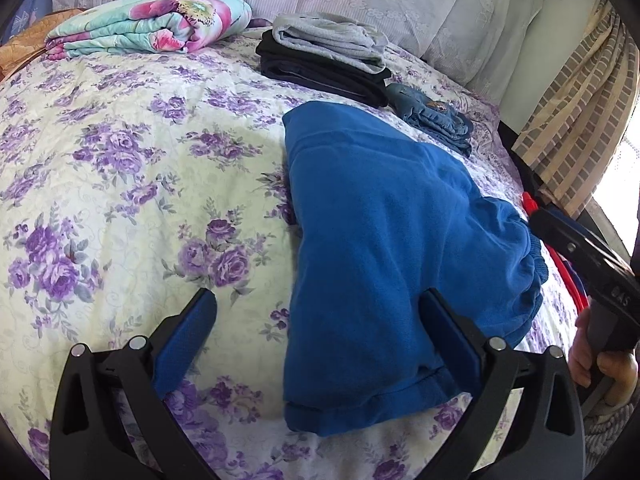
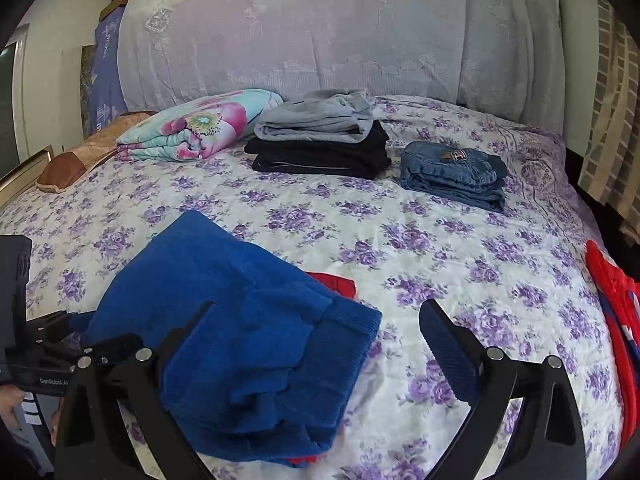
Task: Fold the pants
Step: 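Grasp the folded blue-and-red bundle with the right tool and lift it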
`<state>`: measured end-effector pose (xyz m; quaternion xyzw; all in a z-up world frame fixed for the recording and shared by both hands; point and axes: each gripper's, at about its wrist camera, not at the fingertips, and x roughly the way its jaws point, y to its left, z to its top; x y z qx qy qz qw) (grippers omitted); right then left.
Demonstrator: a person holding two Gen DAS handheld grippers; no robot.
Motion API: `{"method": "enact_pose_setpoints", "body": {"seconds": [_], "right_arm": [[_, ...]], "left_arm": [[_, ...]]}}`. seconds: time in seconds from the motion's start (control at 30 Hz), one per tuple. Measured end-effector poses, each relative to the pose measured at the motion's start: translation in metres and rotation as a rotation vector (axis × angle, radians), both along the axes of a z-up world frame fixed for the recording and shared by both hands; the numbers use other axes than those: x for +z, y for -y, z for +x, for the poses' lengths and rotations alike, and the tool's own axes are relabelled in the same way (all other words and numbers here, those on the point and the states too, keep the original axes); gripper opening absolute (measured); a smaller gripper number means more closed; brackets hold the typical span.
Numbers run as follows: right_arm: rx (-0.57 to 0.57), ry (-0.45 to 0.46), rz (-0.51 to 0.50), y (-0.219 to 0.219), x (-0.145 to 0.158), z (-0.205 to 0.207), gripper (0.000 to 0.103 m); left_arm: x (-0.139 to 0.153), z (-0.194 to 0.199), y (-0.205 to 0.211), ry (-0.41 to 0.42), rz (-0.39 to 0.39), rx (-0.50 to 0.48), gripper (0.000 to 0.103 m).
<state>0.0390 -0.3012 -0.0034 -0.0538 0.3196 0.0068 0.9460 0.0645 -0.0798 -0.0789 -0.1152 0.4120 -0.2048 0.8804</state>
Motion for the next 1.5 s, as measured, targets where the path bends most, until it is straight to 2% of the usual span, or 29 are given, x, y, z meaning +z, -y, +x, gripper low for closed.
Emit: {"method": "enact_pose_setpoints", "body": {"seconds": [0.1, 0.13, 0.17, 0.23, 0.3, 0.37, 0.43, 0.47, 0.6, 0.7, 0.73, 0.87, 0.97, 1.03, 1.1, 1.17, 1.37, 1.43, 1.5], "right_arm": [[-0.064, -0.112, -0.095, 0.006, -0.029, 0.03, 0.099], [-0.048, -0.162, -0.054, 0.013, -0.041, 0.037, 0.099], [-0.046, -0.171, 0.0, 0.021, -0.046, 0.037, 0.099], [-0.051, -0.168, 0.094, 0.033, -0.045, 0.032, 0.099], [-0.034, -0.122, 0.17, 0.041, -0.034, 0.018, 0.099], [-0.001, -0.101, 0.303, 0.054, -0.026, 0.003, 0.099], [0.044, -0.13, 0.494, 0.07, -0.028, -0.008, 0.099], [0.061, -0.161, 0.629, 0.082, -0.034, -0.011, 0.099], [0.094, -0.215, 0.986, 0.106, -0.054, -0.01, 0.096], [0.098, -0.244, 1.12, 0.11, -0.067, -0.004, 0.084], [0.085, -0.249, 1.124, 0.11, -0.069, -0.003, 0.083], [0.068, -0.236, 1.119, 0.111, -0.067, -0.004, 0.063], [0.025, -0.288, 1.054, 0.111, -0.075, 0.002, 0.063], [0.033, -0.304, 1.075, 0.107, -0.085, 0.006, 0.054], [0.046, -0.272, 1.054, 0.103, -0.082, 0.004, 0.043], [0.074, -0.22, 0.995, 0.096, -0.068, 0.001, 0.038], [0.17, -0.157, 0.929, 0.09, -0.026, 0.023, 0.033], [0.149, -0.199, 0.93, 0.097, -0.034, 0.033, 0.033], [0.08, -0.246, 0.937, 0.107, -0.055, 0.032, 0.033]], "left_arm": [[0.0, -0.001, 0.0, -0.003, -0.003, -0.007, 0.099], [0.0, -0.001, 0.0, -0.005, -0.003, -0.017, 0.099], [0.0, -0.001, 0.001, -0.007, 0.003, -0.025, 0.099], [0.0, -0.002, 0.001, -0.006, 0.009, -0.04, 0.099], [0.0, -0.002, -0.002, -0.009, -0.004, -0.051, 0.099], [0.0, -0.004, -0.007, -0.005, -0.035, -0.053, 0.099], [0.0, -0.004, -0.014, -0.002, -0.078, -0.058, 0.099], [-0.001, -0.004, -0.016, -0.002, -0.097, -0.059, 0.099], [-0.003, -0.001, -0.018, -0.014, -0.132, -0.059, 0.099], [-0.003, -0.002, -0.018, -0.012, -0.13, -0.059, 0.099], [-0.003, -0.002, -0.018, -0.013, -0.133, -0.06, 0.099], [-0.003, -0.001, -0.019, -0.017, -0.151, -0.059, 0.099], [-0.003, -0.001, -0.018, -0.018, -0.146, -0.058, 0.099], [-0.003, -0.001, -0.019, -0.018, -0.141, -0.058, 0.099], [-0.004, -0.001, -0.02, -0.018, -0.142, -0.056, 0.099], [-0.004, 0.0, -0.02, -0.018, -0.147, -0.056, 0.099], [-0.004, 0.0, -0.022, -0.016, -0.169, -0.045, 0.099], [-0.004, 0.0, -0.022, -0.017, -0.169, -0.045, 0.099], [-0.005, 0.001, -0.021, -0.018, -0.158, -0.049, 0.099]]}}
